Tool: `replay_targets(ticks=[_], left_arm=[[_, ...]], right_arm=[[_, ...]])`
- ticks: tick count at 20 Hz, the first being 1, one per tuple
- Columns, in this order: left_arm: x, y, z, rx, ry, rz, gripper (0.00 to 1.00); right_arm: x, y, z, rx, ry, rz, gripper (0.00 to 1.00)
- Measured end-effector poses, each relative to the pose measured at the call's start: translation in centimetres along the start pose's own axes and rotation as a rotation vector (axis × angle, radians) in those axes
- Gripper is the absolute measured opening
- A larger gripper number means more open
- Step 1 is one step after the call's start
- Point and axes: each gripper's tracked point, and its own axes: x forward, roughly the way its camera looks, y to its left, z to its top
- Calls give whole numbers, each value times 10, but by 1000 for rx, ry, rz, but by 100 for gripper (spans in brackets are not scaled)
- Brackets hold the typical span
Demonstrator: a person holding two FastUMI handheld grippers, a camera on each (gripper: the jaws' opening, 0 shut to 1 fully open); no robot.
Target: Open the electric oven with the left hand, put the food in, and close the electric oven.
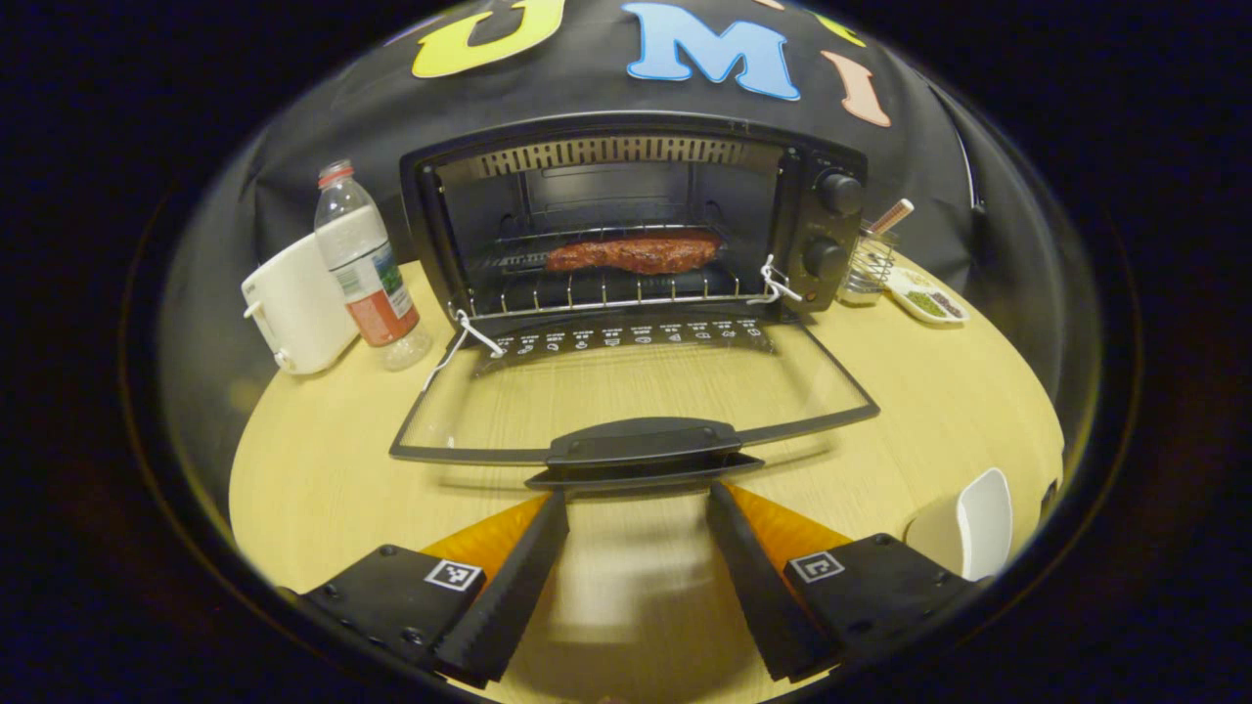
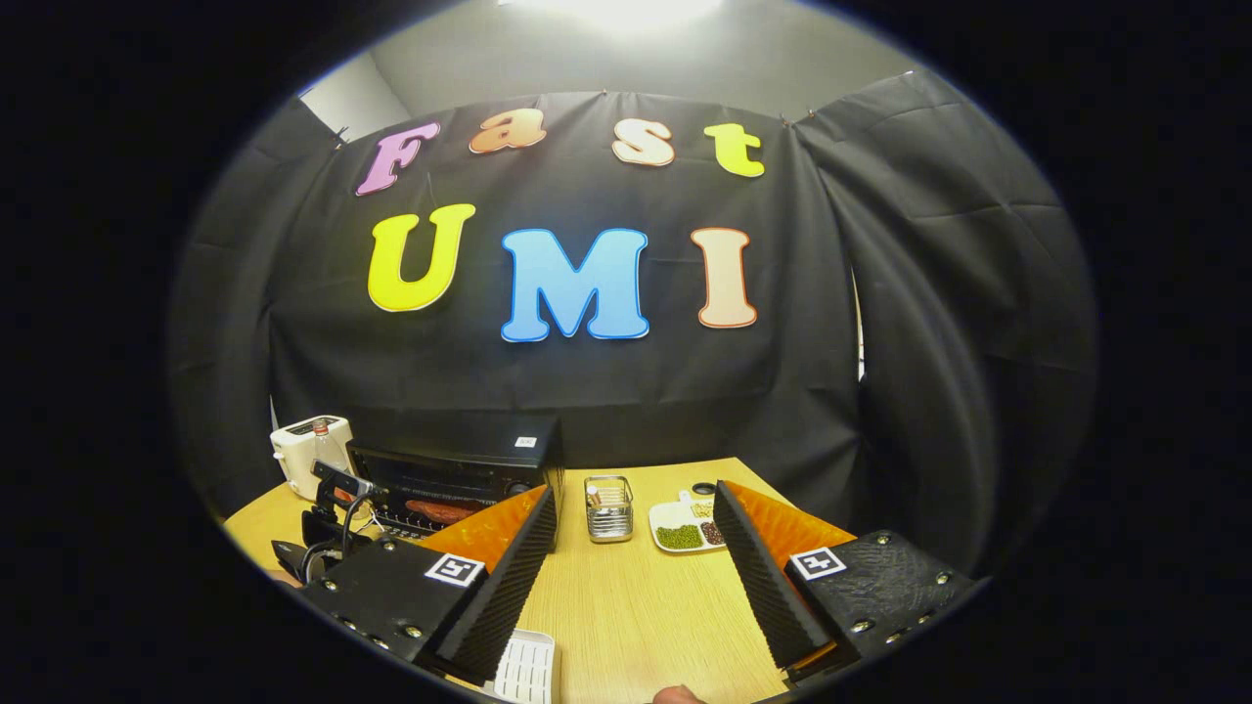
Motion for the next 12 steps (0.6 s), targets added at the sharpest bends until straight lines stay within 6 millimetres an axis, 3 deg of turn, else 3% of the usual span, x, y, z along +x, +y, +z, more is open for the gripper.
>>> replay_targets(ticks=[4, 12], left_arm=[[-3, 0, 4, -1, -17, 12, 100], [-28, 1, 26, -6, -94, 14, 98]], right_arm=[[-2, -1, 3, -11, -8, 4, 98], [-3, 4, -1, -24, -3, 31, 98]])
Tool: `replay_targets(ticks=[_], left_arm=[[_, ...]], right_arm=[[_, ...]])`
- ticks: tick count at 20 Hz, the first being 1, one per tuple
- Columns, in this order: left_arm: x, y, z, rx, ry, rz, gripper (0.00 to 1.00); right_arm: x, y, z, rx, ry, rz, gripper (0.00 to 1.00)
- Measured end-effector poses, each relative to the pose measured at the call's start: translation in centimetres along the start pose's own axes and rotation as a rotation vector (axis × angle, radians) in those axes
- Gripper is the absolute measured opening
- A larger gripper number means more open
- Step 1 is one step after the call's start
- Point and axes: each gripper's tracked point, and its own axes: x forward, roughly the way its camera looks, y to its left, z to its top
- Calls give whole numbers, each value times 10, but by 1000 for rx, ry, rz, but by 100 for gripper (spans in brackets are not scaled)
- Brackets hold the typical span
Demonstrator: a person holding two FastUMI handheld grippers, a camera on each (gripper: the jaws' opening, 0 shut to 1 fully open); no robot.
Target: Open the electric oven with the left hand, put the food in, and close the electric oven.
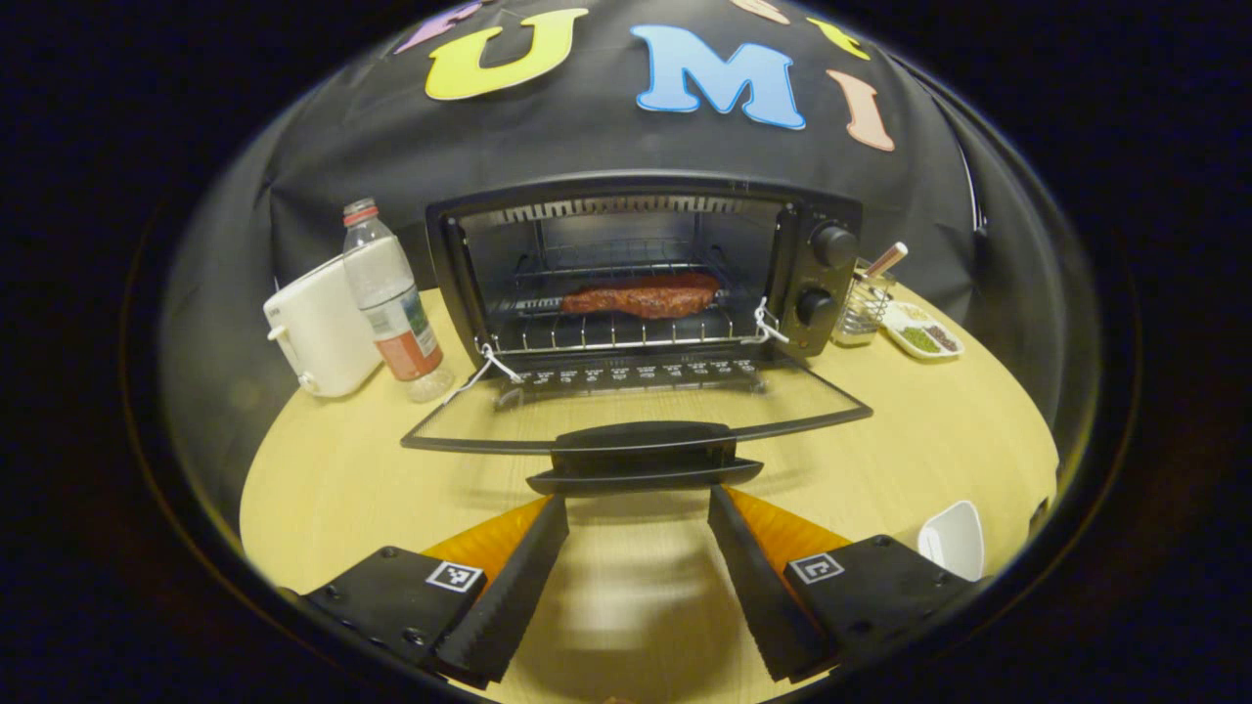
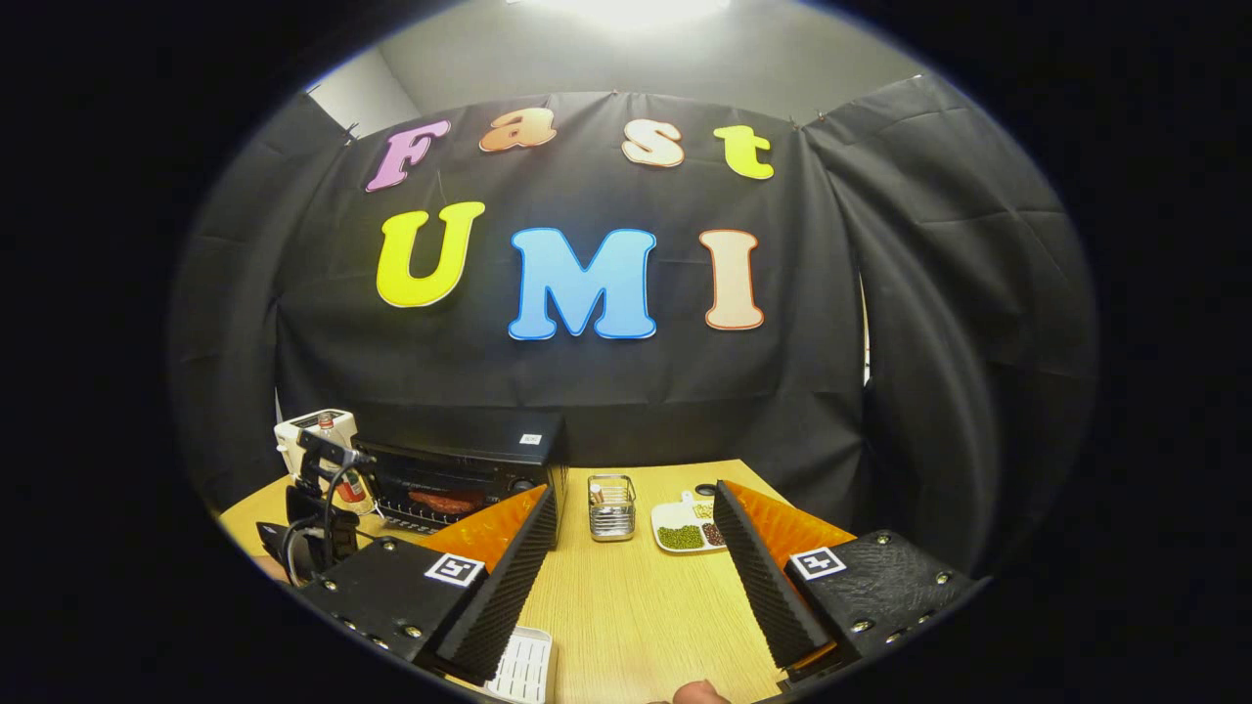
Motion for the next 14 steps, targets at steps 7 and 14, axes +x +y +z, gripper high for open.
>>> replay_targets(ticks=[7, 14], left_arm=[[-16, 2, 34, -1, -79, 6, 98], [-33, 5, 87, 33, -212, 25, 99]], right_arm=[[-1, -5, -9, 24, 16, -5, 98], [-5, -12, -9, 23, 19, -15, 98]])
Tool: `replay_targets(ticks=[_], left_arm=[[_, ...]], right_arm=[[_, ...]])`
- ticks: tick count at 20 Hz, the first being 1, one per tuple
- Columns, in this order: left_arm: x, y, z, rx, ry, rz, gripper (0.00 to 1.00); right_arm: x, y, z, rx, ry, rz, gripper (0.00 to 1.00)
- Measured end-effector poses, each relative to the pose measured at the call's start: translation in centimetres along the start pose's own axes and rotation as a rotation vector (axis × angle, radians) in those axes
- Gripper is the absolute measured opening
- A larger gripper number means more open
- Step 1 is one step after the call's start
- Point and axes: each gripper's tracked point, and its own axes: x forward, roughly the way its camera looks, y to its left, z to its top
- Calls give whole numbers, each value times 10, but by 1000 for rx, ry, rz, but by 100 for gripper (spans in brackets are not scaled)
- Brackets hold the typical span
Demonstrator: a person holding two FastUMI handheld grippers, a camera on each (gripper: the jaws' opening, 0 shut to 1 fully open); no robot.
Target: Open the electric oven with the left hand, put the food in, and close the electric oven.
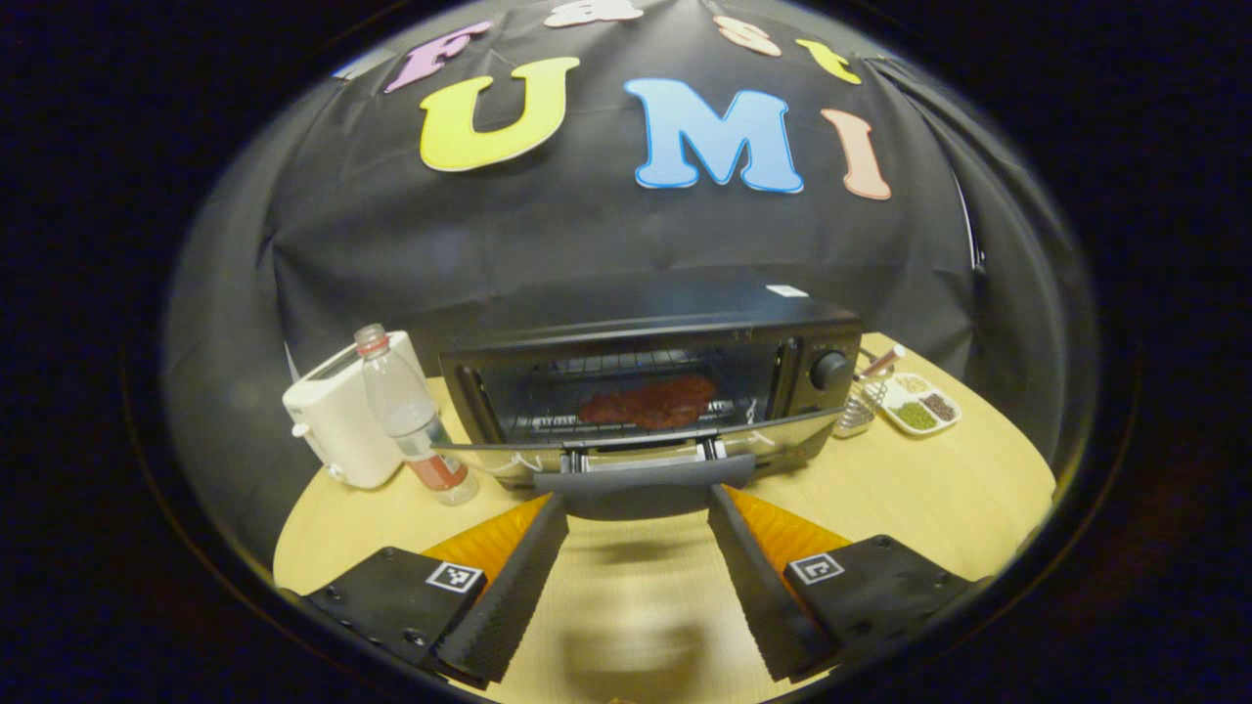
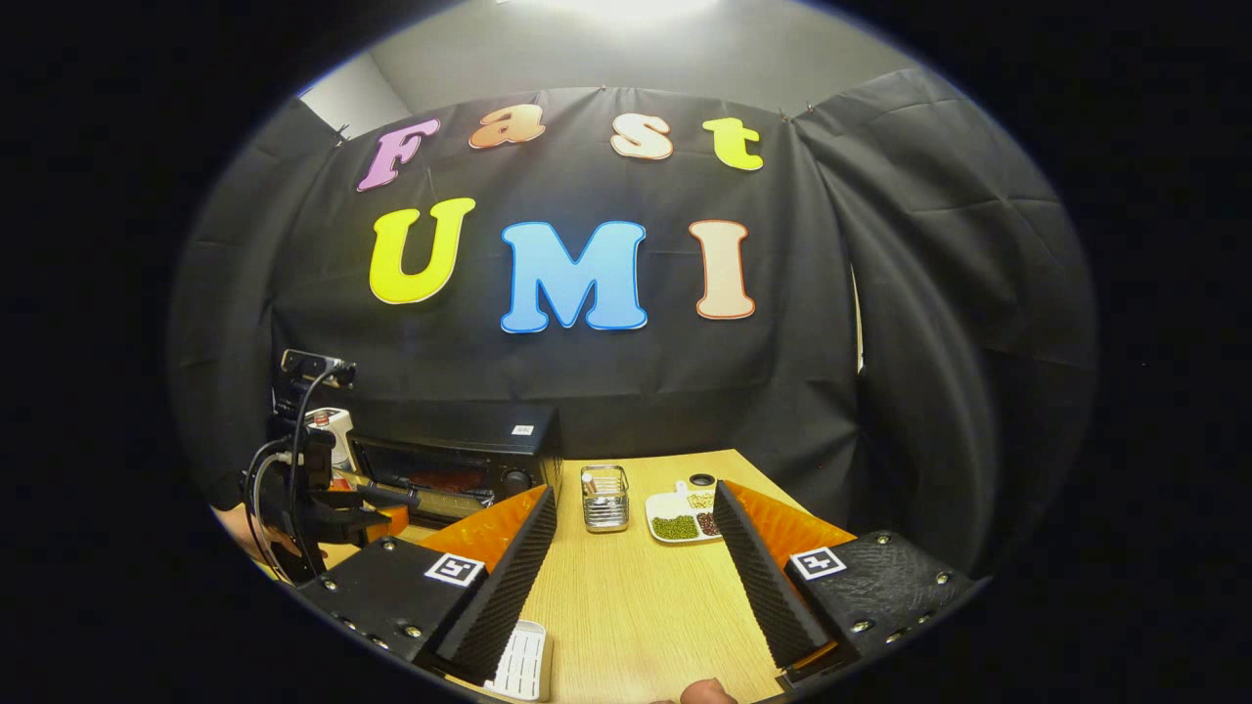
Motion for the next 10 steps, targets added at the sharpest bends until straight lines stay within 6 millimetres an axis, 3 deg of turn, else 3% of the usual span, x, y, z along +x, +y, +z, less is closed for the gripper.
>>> replay_targets(ticks=[3, 5, 9, 10], left_arm=[[-17, -3, 40, -13, -114, -16, 95], [-30, -5, 67, -29, -175, -20, 98], [-89, 0, 112, -39, -282, 21, 93], [-106, 1, 122, -41, -313, 34, 98]], right_arm=[[-4, 0, 6, 1, -12, 8, 98], [-9, -1, 9, 9, -26, 23, 98], [-20, 0, 26, 6, -76, 72, 98], [-23, 1, 31, 1, -93, 89, 98]])
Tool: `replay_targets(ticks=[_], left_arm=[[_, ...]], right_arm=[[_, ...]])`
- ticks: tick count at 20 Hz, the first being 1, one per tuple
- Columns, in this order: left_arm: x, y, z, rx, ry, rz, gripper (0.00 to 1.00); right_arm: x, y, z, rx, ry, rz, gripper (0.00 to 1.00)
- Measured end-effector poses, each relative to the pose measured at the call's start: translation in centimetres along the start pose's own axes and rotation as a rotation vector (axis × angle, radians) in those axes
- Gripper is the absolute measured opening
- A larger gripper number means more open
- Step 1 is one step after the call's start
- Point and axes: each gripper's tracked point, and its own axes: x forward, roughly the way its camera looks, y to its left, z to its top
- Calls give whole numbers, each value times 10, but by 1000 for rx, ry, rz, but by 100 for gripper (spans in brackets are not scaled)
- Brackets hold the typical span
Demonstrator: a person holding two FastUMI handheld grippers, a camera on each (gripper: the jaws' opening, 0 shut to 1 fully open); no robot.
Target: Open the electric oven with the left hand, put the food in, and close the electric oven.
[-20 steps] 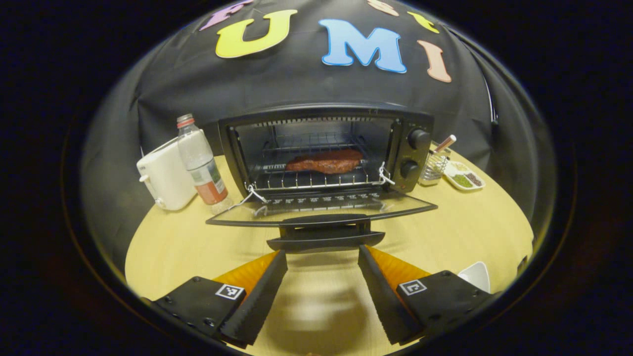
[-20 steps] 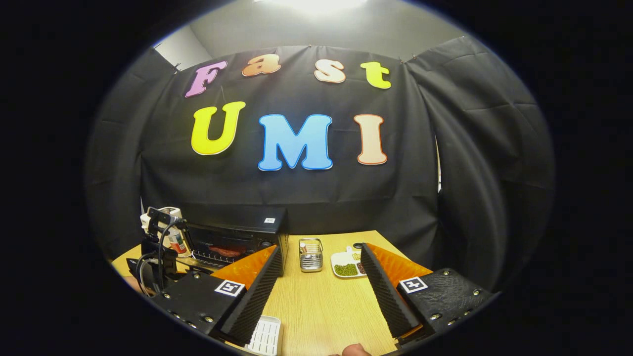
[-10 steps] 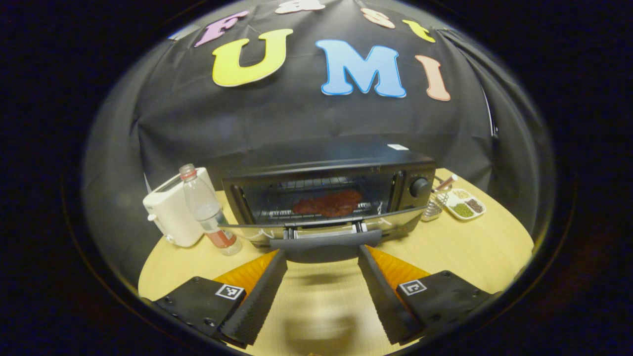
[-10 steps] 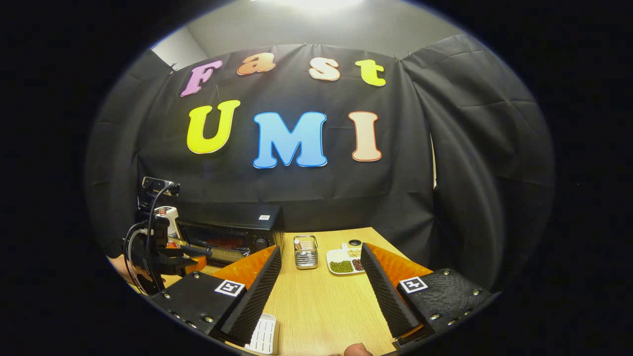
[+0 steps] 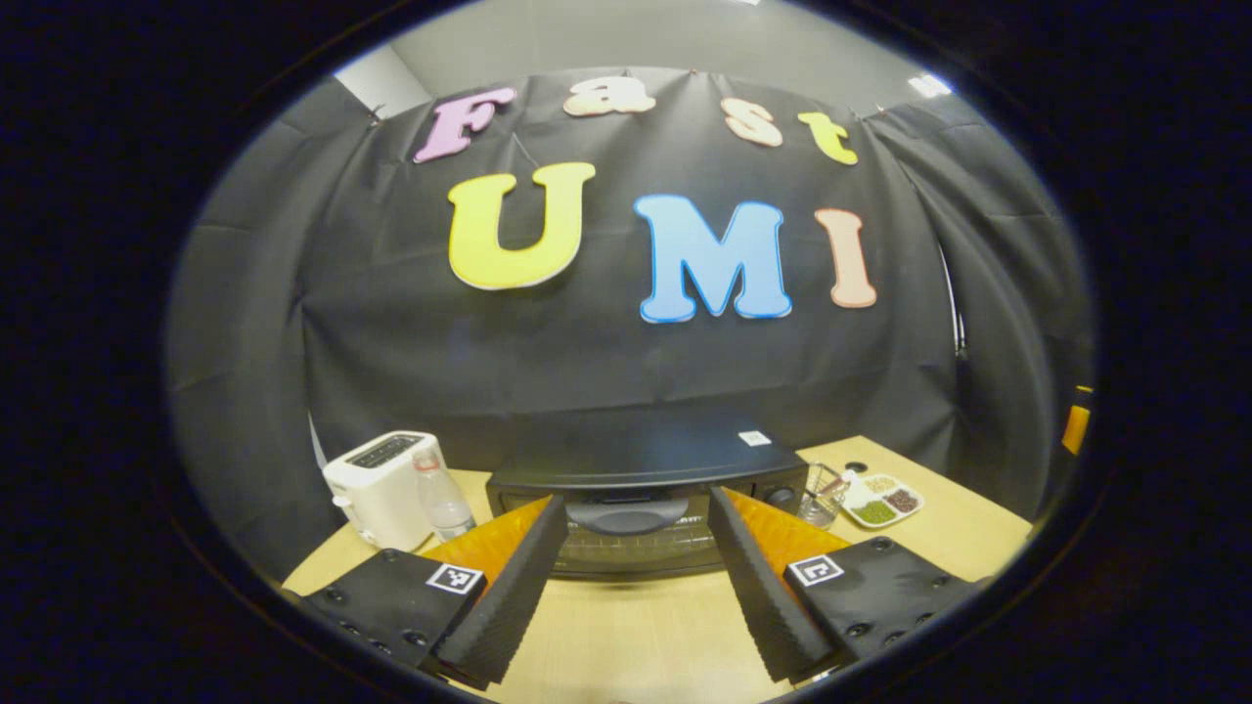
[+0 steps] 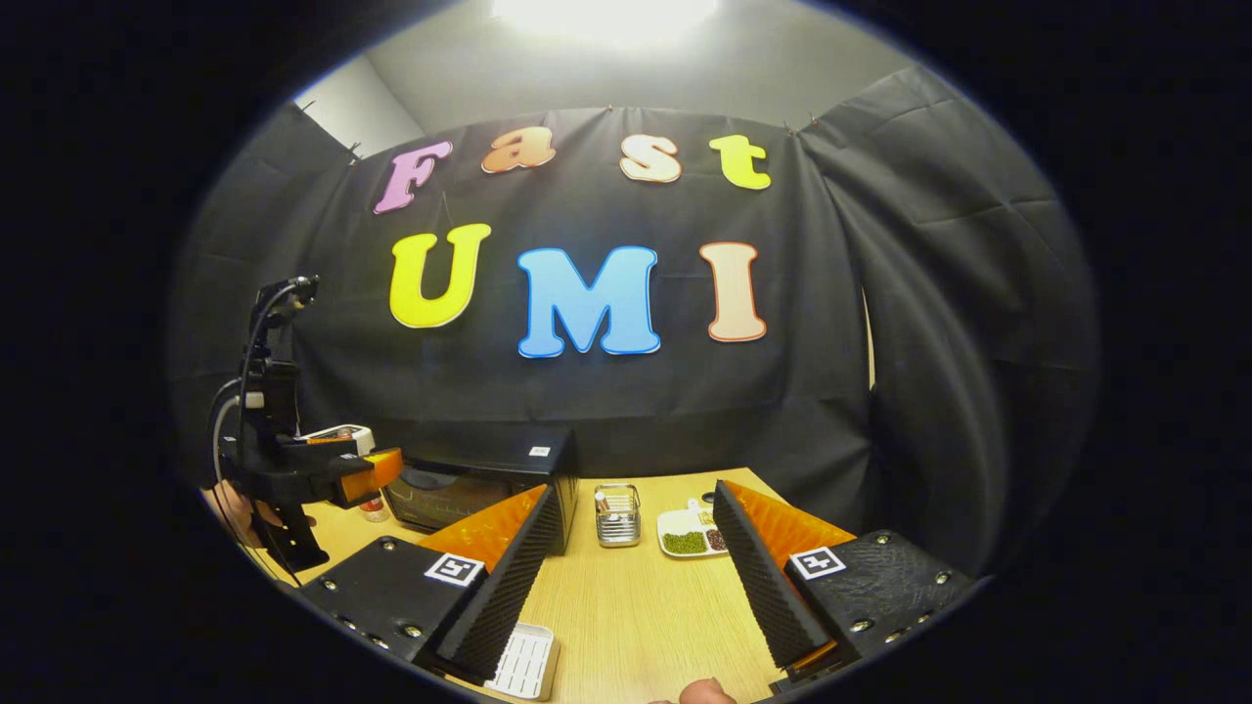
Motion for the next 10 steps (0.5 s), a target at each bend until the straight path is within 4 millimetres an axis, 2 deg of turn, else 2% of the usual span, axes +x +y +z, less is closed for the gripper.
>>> replay_targets(ticks=[3, 5, 6, 7, 10], left_arm=[[-47, 8, 45, 11, -93, 50, 100], [-83, 14, 68, 31, -142, 86, 94], [-101, 15, 77, 32, -154, 98, 91], [-116, 16, 83, 32, -164, 104, 100], [-157, 30, 93, 37, -200, 146, 100]], right_arm=[[-5, 0, 12, -10, -25, 35, 98], [-12, 2, 22, -9, -50, 66, 98], [-15, 5, 30, -15, -79, 82, 98], [-15, 4, 34, -33, -99, 84, 98], [-19, 7, 40, -58, -125, 97, 98]])
